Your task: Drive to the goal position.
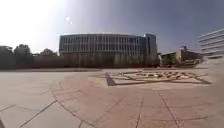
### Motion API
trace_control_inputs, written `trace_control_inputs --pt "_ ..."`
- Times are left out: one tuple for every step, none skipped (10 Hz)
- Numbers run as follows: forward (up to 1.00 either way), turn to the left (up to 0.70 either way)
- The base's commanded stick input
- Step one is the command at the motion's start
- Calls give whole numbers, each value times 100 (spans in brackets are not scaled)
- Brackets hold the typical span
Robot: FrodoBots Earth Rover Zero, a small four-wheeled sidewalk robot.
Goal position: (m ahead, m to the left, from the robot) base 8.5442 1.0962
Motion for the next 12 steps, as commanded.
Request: trace_control_inputs --pt "70 0" --pt "70 0" --pt "70 0" --pt "70 0" --pt "70 0" --pt "70 0" --pt "70 0" --pt "70 0" --pt "70 0" --pt "70 0" --pt "70 0" --pt "70 0"
